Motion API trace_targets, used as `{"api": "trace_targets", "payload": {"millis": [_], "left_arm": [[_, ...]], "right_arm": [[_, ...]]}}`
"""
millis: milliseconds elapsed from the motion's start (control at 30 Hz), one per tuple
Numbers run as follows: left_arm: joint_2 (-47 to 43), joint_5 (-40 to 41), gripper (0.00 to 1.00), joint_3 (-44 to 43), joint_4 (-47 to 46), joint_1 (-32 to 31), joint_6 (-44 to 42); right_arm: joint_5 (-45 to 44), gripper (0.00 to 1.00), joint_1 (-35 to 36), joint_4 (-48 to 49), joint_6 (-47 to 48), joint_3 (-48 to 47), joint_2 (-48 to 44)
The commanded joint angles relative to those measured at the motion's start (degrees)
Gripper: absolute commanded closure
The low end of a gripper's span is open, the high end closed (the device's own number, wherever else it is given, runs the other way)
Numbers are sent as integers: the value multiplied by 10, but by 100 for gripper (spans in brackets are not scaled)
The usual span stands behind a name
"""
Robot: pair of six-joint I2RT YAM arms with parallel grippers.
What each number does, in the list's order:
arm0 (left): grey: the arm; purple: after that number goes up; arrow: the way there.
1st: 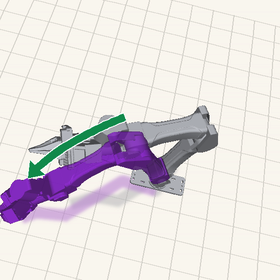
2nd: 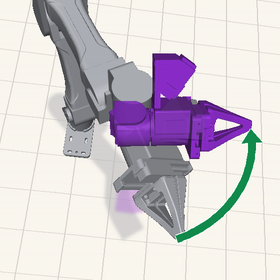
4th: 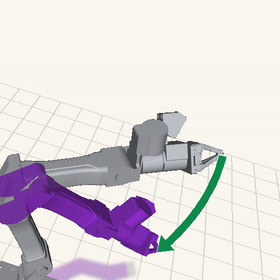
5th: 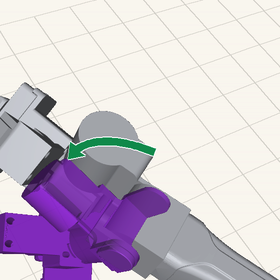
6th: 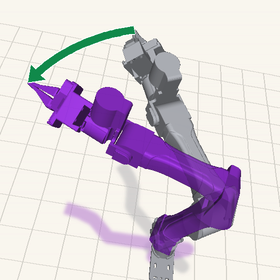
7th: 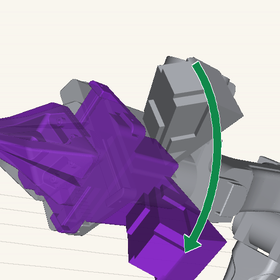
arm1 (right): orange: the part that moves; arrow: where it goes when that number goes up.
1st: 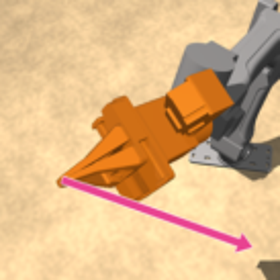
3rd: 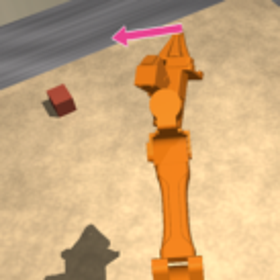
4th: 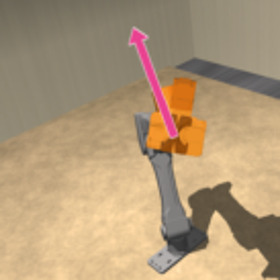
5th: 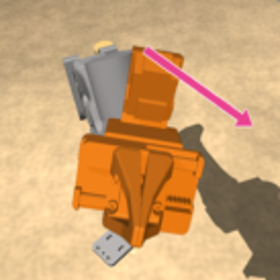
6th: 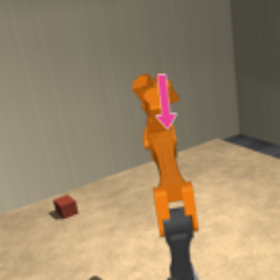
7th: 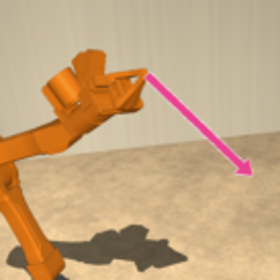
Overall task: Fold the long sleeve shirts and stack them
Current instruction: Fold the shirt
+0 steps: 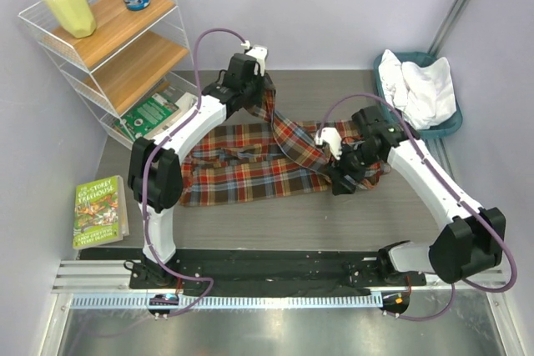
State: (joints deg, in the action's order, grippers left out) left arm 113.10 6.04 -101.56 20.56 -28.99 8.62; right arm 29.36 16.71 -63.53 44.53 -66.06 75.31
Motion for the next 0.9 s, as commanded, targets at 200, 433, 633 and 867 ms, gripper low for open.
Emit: {"api": "trace_targets", "payload": {"millis": [200, 433, 633, 867], "left_arm": [[-17, -23, 100, -20, -14, 3, -12], [-32, -44, 100, -27, -17, 3, -29], [-35, -50, 100, -22, -19, 3, -34], [-42, -50, 100, -20, -23, 1, -45]], "right_arm": [[-131, 49, 30, 164, -96, 28, 28], [-151, 99, 14, 173, -91, 8, 48], [-52, 60, -1, 103, -69, -18, 30], [-79, 31, 49, 137, -79, 24, 52]]}}
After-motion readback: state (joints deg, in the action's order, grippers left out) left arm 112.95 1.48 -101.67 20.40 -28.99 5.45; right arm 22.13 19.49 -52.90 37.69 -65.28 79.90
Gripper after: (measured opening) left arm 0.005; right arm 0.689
